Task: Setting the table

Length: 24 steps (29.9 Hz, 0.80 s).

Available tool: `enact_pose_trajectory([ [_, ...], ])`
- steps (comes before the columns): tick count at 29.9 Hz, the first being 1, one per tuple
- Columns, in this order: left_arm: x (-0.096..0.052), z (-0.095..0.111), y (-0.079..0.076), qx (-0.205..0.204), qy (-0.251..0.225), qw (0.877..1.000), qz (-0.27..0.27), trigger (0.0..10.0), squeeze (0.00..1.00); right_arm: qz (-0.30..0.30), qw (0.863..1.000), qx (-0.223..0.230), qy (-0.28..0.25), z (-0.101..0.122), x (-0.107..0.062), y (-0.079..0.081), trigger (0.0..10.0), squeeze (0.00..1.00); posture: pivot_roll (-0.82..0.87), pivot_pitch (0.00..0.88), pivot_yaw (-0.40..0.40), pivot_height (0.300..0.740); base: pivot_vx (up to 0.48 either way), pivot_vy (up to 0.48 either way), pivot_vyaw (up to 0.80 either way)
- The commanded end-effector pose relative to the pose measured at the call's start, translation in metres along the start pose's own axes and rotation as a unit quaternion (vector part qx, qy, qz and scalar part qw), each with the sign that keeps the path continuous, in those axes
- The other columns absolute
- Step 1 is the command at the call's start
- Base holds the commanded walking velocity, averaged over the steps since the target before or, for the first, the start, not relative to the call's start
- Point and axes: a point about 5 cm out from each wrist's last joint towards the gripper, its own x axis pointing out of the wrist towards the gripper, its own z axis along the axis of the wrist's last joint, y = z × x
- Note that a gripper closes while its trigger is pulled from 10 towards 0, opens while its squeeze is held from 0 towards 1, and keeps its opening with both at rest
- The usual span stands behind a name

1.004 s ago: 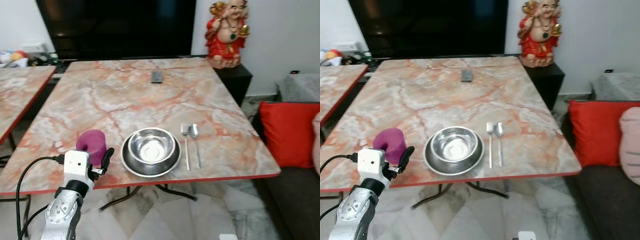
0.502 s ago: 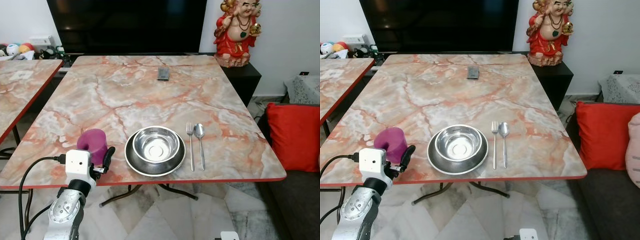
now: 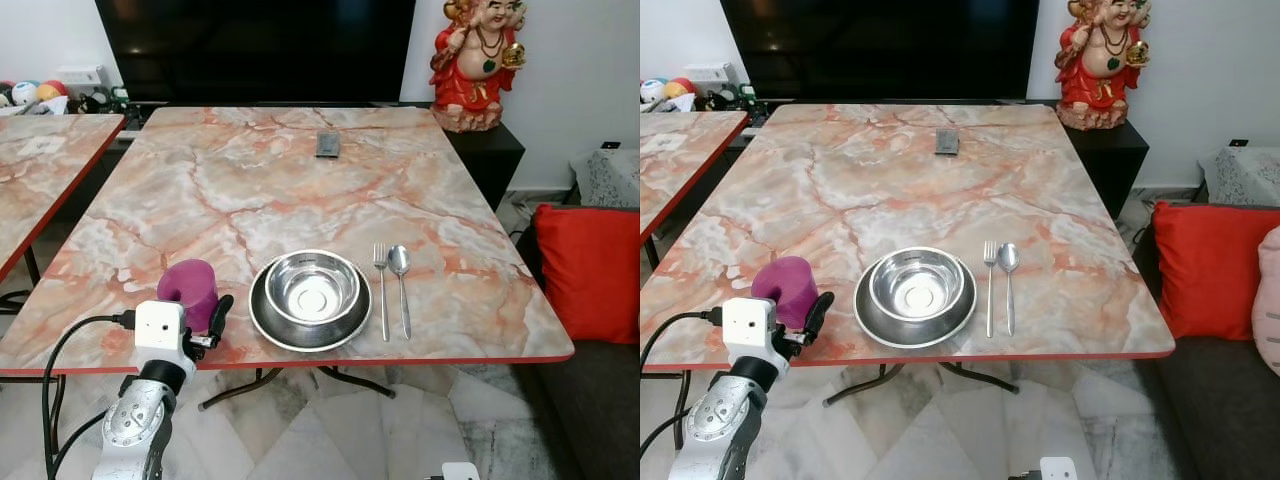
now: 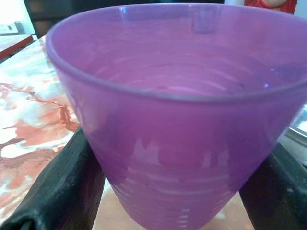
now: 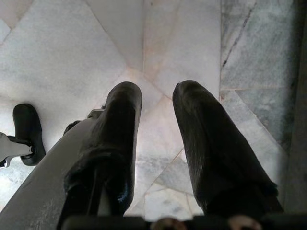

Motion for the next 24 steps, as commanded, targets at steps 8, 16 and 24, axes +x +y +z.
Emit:
enact_pose_trajectory([
  [8, -0.0012, 0.0048, 0.0031, 0.012, -0.004, 1.0, -0.003, 10.0, 0.0, 0.001, 1.0, 0.0, 0.004, -0.0027, -0.0004, 0.0009, 10.0, 0.0, 0.04, 0.1, -0.008, 0.74, 0.27, 0.0, 0.0],
  [16, -0.0007, 0.0063, 0.0071, 0.018, -0.003, 1.0, -0.002, 10.0, 0.0, 0.003, 1.0, 0.002, 0.005, -0.0033, -0.0005, 0.0034, 10.0, 0.0, 0.04, 0.1, 0.002, 0.74, 0.168, 0.0, 0.0],
  [24, 0.0002, 0.0065, 0.0059, 0.021, -0.002, 1.0, -0.003, 10.0, 0.0, 0.003, 1.0, 0.002, 0.005, -0.0035, -0.0005, 0.0031, 10.0, 0.0, 0.04, 0.101, -0.002, 0.74, 0.0, 0.0, 0.0],
])
